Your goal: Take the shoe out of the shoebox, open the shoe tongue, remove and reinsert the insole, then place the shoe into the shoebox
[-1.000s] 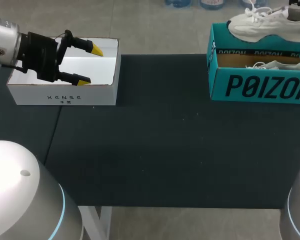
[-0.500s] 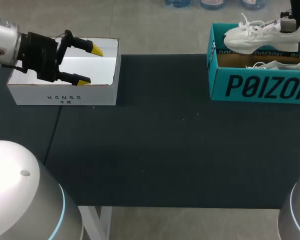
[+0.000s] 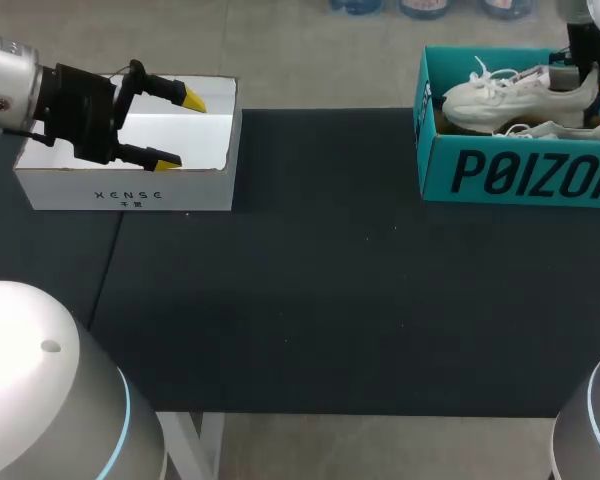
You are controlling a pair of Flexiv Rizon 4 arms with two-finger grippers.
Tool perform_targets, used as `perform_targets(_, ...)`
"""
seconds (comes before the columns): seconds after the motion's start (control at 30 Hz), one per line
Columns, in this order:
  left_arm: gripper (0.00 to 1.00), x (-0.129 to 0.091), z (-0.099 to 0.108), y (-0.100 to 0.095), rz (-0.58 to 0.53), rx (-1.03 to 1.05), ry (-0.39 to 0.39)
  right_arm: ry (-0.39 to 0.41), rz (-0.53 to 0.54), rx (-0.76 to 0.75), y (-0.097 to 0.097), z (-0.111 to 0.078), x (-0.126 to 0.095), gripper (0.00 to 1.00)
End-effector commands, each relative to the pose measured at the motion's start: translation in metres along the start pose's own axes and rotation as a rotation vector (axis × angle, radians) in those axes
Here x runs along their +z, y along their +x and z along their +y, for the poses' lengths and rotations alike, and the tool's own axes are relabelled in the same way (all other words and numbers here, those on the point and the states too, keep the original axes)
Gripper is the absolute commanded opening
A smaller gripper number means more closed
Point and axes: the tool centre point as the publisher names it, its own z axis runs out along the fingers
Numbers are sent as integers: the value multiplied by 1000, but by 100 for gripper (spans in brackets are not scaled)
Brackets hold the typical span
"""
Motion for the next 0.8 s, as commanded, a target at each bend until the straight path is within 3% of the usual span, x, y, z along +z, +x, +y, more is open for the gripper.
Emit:
perform_targets(0.03, 100, 1, 1, 0, 1, 1, 1, 60, -21, -9, 14, 14, 17, 0)
perform_targets(0.47, 100, 1, 1, 0, 1, 1, 1, 153, -65, -35, 19, 2, 49, 0)
perform_targets(0.5, 100, 1, 1, 0, 1, 1, 1, 156, -65, -35, 19, 1, 50, 33)
perform_targets(0.53, 100, 1, 1, 0, 1, 1, 1, 159, -65, -35, 17, 0, 48, 100)
perform_targets(0.8, 100, 1, 1, 0, 1, 1, 1, 129, -42, -15, -11, -16, 9, 100)
